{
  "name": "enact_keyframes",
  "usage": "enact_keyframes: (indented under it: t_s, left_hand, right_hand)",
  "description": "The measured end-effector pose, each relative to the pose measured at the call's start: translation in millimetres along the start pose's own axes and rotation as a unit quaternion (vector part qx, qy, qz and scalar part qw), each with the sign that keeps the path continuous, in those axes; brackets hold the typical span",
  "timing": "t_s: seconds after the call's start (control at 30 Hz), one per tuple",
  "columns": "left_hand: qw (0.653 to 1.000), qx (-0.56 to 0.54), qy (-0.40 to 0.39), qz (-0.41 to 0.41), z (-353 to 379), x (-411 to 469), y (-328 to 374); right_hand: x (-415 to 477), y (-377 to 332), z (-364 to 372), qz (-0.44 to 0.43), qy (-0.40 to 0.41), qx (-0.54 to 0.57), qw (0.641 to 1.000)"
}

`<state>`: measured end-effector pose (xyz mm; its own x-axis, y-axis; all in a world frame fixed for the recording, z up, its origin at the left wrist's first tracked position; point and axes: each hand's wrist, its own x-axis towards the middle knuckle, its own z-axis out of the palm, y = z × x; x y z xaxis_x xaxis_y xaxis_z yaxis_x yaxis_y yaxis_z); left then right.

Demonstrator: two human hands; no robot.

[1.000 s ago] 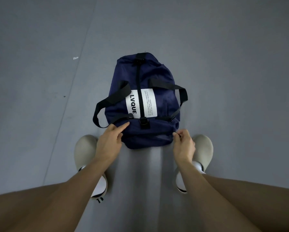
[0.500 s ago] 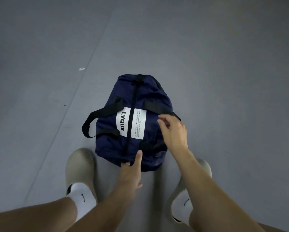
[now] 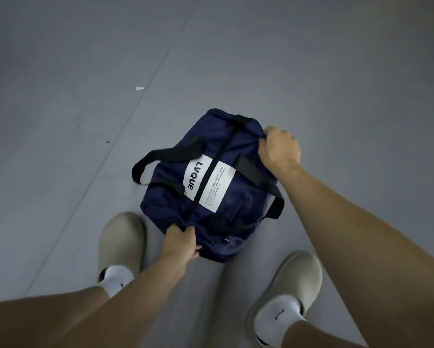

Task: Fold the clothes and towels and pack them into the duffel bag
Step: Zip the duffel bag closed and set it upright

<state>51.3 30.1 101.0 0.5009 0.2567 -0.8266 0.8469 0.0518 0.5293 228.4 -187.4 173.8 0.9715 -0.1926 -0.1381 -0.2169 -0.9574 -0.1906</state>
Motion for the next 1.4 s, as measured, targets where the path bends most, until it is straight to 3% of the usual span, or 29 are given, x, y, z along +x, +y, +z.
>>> enact_keyframes:
  t_s: [0.13, 0.27, 0.33, 0.43, 0.53, 0.7, 0.77, 0.87, 0.97, 1.03, 1.17, 1.4]
  left_hand:
    - [0.971, 0.179, 0.091, 0.128, -46, 20, 3]
    - [0.948, 0.190, 0.116, 0.227, -77, 27, 12]
    - [0.936, 0.216, 0.091, 0.263, -80, 23, 14]
    - [0.919, 0.253, 0.036, 0.300, -78, 9, 0]
    - [0.894, 0.317, 0.034, 0.316, -79, -4, -21]
    - [0.850, 0.372, 0.029, 0.371, -90, -1, -39]
    - [0.845, 0.367, 0.030, 0.387, -91, 1, -36]
    - [0.851, 0.356, 0.014, 0.386, -84, 3, -28]
    - [0.869, 0.324, 0.001, 0.374, -80, 9, -25]
    - [0.874, 0.316, -0.009, 0.369, -81, 15, -25]
    - [0.888, 0.304, -0.016, 0.345, -82, 21, -23]
    - [0.915, 0.277, -0.007, 0.292, -83, 24, -25]
  right_hand:
    - [-55, 39, -3, 0.097, -0.013, 0.049, 0.994]
    - [-117, 79, 5, 0.201, -0.032, 0.085, 0.975]
    - [-148, 85, 9, 0.229, -0.042, 0.091, 0.968]
    - [-185, 73, 13, 0.196, -0.006, 0.101, 0.975]
    - [-217, 50, 22, 0.134, 0.038, 0.131, 0.982]
    - [-242, 37, 61, 0.154, -0.123, 0.131, 0.972]
    - [-244, 35, 68, 0.128, -0.122, 0.131, 0.976]
    - [-247, 18, 74, 0.000, -0.091, 0.159, 0.983]
    - [-254, -20, 85, -0.083, -0.162, 0.194, 0.964]
    - [-261, -40, 97, -0.059, -0.188, 0.207, 0.958]
    - [-266, -35, 108, 0.018, -0.133, 0.182, 0.974]
    - [-274, 13, 101, -0.009, -0.189, 0.049, 0.981]
